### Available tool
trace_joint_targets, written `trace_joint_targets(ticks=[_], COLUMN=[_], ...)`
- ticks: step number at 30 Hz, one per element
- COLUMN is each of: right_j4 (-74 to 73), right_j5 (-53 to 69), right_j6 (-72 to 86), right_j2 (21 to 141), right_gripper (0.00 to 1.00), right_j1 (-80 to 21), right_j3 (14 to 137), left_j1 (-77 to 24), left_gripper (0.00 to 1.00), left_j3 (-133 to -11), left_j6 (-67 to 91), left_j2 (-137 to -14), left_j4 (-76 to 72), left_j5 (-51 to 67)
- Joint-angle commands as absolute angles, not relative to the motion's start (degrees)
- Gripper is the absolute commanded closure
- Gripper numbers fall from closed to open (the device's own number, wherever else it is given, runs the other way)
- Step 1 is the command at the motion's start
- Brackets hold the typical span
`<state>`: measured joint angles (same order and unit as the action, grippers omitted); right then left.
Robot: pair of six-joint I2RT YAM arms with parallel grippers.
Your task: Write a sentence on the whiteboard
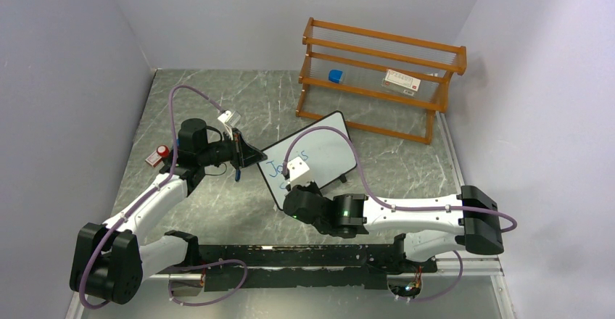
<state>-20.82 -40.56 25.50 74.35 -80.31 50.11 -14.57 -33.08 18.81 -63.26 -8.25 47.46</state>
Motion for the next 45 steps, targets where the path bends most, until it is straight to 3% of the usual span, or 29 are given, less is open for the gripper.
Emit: trace_joint_targets(ticks=[1, 26, 45], right_j4=[-19.7, -21.7, -23.4], right_j5=[-41.5, -38.1, -42.1], right_j6=[26.2, 25.8, 27.5], right_j2=[74.8, 76.0, 74.6], right_gripper=[1.0, 1.0, 1.0], right_j1=[-79.9, -79.7, -79.3], right_j3=[49.8, 49.5, 49.0], left_j1=[-13.6, -13.6, -13.6], left_gripper=[0.95, 0.95, 0.95], left_j3=[-32.4, -32.4, -32.3], left_j6=[15.6, 15.6, 15.6], left_j2=[-64.6, -64.7, -64.6], left_j4=[-4.7, -4.8, -5.0], left_j5=[41.6, 41.7, 41.8])
